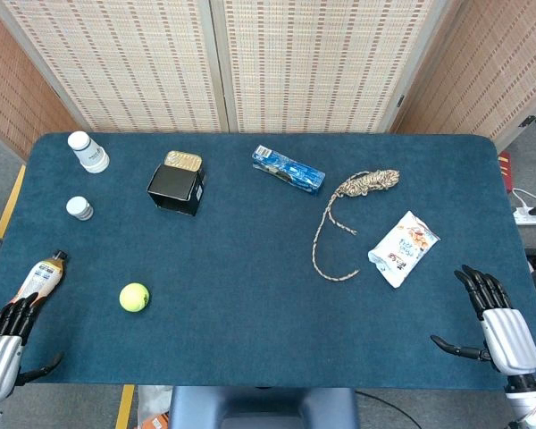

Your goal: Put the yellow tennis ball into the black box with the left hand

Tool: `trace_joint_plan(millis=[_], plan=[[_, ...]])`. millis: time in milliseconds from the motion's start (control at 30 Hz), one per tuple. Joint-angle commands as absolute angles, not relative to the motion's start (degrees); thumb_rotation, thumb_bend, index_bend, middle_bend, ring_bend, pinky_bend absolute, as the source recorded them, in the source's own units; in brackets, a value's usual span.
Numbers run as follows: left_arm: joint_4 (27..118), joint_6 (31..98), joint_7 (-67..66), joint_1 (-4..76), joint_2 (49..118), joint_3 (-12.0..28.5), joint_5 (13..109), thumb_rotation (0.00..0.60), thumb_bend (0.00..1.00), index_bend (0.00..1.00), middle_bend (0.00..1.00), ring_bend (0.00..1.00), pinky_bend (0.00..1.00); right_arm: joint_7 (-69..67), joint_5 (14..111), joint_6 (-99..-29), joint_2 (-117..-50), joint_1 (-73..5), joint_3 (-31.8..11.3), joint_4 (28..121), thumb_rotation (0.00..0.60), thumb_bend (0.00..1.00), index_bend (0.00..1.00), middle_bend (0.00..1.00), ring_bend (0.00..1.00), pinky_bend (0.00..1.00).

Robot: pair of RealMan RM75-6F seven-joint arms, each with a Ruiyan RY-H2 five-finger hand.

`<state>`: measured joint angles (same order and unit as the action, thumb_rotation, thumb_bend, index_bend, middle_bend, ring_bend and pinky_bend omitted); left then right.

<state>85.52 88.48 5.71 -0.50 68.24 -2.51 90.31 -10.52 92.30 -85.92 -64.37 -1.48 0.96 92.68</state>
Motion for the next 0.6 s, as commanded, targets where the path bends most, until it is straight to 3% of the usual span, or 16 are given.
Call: trace_joint_plan(millis=[33,500,533,600], plan=[[85.21,88.72,6.34,-0.73,68.14,-2.86,90.78,0.394,0.21,0.00,0.00,0.00,0.00,-10.39,91.95,-85.42,-64.51,-1.54,1.06,92.59,0.544,0.00,0.00,0.00,0.00,0.00],[83.42,90.20,7.89,-0.28,68.63,-2.92,93.43,0.394,0.21,0.00,0.00,0.00,0.00,-9.14,92.30,-85.87,-65.03,-1.49,1.10,92.85,0.544,0.00,0.00,0.00,0.00,0.00],[82.83,90.88,8.29,-0.18,69.07,-2.61,93.86,0.392,0.21,0.01,0.00,0.00,0.03,-8.88,92.36,-85.71,-65.06,-1.62,1.08,92.88,0.544,0.00,0.00,0.00,0.00,0.00],[81.58,92.74,9.59,-0.20,70.14,-2.02,94.79,0.395,0.21,0.09,0.05,0.04,0.19,-8.72,92.23,-85.41,-65.03,-1.78,1.05,93.03,0.543,0.00,0.00,0.00,0.00,0.00]])
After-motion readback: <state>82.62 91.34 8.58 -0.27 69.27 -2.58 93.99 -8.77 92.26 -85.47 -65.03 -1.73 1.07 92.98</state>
